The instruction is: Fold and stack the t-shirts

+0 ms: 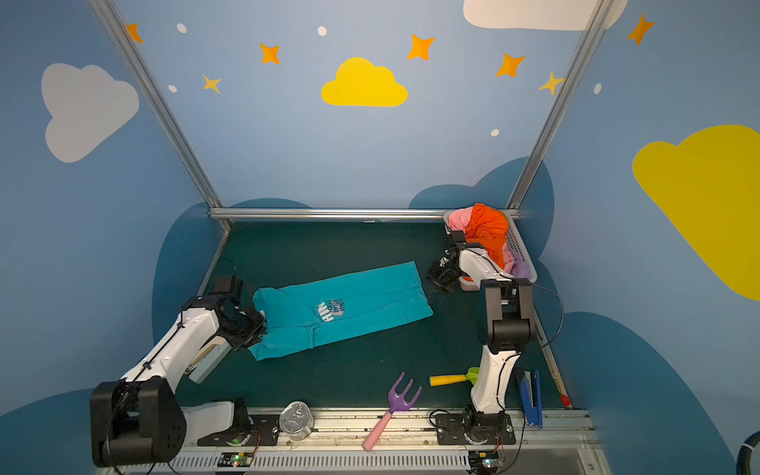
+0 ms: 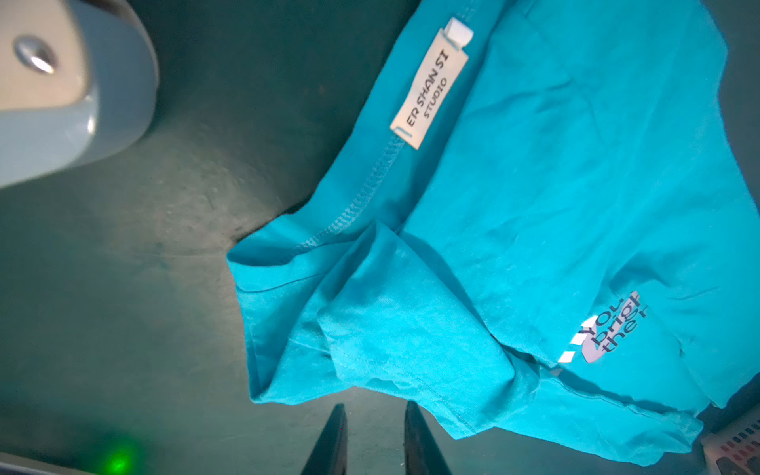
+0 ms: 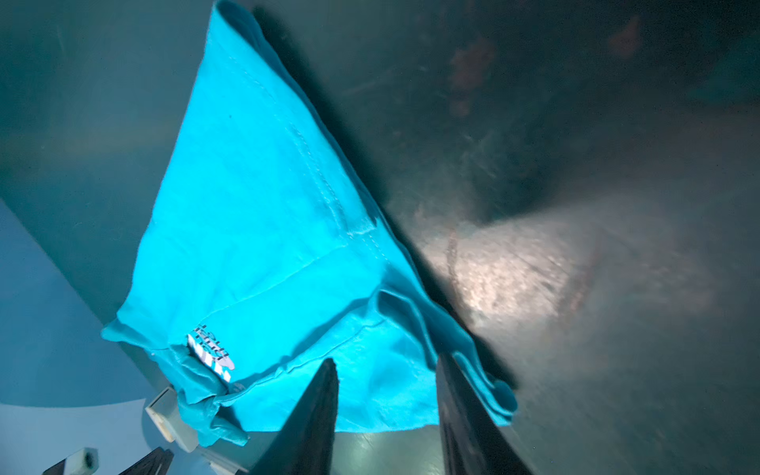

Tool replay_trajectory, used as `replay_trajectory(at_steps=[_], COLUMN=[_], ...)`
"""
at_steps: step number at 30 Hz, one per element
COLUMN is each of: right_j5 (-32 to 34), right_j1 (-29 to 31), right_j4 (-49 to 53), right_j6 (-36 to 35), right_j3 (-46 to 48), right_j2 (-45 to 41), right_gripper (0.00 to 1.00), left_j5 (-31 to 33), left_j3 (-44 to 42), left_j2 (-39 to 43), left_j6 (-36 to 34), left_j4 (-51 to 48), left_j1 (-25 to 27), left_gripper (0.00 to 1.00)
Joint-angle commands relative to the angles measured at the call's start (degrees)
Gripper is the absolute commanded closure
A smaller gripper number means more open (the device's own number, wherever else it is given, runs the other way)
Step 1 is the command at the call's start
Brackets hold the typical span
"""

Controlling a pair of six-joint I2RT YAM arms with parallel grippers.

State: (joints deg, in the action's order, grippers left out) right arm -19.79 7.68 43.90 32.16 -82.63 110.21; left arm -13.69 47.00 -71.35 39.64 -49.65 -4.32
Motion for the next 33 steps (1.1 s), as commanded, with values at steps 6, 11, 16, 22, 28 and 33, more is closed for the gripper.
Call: replay_trajectory(at_steps=[6,11,16,22,28,33], right_j5=[7.06,8.79,5.29,4.76,6.14,5.91], right_j1=[9.11,16.44,20.24,22.3,22.12,21.35], right_j4=[-3.31,-3.31,-5.28,-6.16,-5.85,-5.92], right_j6=[-1.43,-1.58,-1.18,-0.58,-1.53,-2.19], right_j3=[9.72,7.71,6.89,7.88,9.29,10.07], right_j2=[-13.68,-11.43,-6.23,-4.11,-5.56,-5.71], right_gripper=[0.6,0.6,0.63,0.65,0.66,0.67], left_j5=[5.1,7.71,10.27,18.14,25.35,31.61], left_j3=[0.92,-0.7,-4.15,-0.35,7.48,12.96], left_j2=[2.24,3.28,3.01,-0.95,-13.42,-22.98], left_j6=[1.18,4.97,9.28,12.86,13.51,14.92], left_j4=[-3.07,-2.31,0.3,2.79,-0.09,-6.67], left_j1=[4.86,14.61,21.86,33.52,41.71,44.86], left_gripper=[0.71,0.57,0.44,0.38,0.3,0.3])
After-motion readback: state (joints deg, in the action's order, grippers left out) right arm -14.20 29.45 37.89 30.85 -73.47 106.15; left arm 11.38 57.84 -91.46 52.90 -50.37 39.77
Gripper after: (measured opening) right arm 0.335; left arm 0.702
